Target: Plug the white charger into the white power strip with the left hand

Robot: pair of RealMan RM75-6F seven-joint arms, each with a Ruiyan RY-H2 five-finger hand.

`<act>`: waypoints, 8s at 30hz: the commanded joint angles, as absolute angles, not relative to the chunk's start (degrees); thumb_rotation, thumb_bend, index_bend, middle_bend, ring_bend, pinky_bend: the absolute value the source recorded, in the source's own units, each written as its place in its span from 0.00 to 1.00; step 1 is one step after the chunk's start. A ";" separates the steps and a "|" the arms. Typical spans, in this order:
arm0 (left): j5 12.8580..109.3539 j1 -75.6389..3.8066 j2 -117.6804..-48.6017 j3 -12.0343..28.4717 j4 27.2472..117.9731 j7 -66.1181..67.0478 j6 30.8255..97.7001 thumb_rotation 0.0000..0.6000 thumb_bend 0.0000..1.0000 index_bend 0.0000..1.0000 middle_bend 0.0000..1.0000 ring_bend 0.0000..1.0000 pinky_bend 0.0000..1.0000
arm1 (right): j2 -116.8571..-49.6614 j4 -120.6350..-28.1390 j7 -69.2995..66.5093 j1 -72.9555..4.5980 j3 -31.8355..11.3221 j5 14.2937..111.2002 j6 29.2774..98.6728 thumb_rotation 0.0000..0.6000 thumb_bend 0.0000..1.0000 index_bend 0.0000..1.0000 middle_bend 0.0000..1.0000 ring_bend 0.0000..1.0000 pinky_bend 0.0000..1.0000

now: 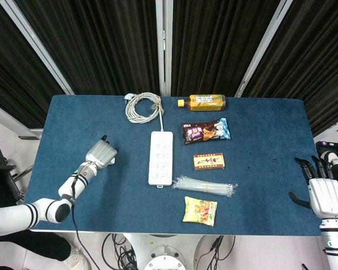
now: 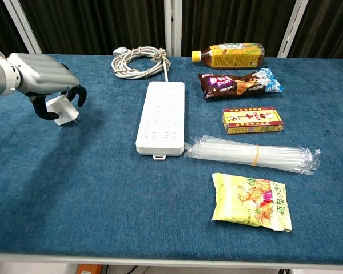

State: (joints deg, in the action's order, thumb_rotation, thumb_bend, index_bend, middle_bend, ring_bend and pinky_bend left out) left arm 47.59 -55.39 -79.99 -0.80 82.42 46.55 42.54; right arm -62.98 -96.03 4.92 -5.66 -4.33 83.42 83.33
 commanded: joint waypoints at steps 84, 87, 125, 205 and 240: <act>76.01 -40.50 -85.80 9.50 71.44 -9.93 51.03 1.00 0.51 0.61 0.61 0.44 0.32 | -63.56 -95.94 4.91 -6.56 -4.49 83.36 81.72 1.00 0.09 0.12 0.16 0.03 0.01; 77.11 -43.54 -82.83 10.78 75.26 -6.61 49.03 1.00 0.51 0.61 0.63 0.46 0.34 | -63.58 -96.21 5.21 -6.66 -4.50 83.53 81.74 1.00 0.09 0.12 0.16 0.03 0.01; 38.15 -65.86 -93.51 11.21 79.27 37.95 46.89 1.00 0.51 0.66 0.70 0.59 0.44 | -63.15 -94.52 2.13 -5.36 -4.31 82.75 82.41 1.00 0.09 0.12 0.16 0.03 0.01; 23.67 -74.82 -100.38 7.32 76.72 60.37 55.37 1.00 0.51 0.69 0.76 0.65 0.44 | -63.51 -92.31 -0.47 -4.32 -4.33 81.98 82.46 1.00 0.09 0.12 0.16 0.03 0.01; 32.10 -68.38 -90.12 10.83 90.74 48.48 59.63 1.00 0.21 0.13 0.23 0.25 0.34 | -63.46 -92.73 -0.48 -4.76 -4.69 82.53 82.33 1.00 0.09 0.12 0.16 0.02 0.01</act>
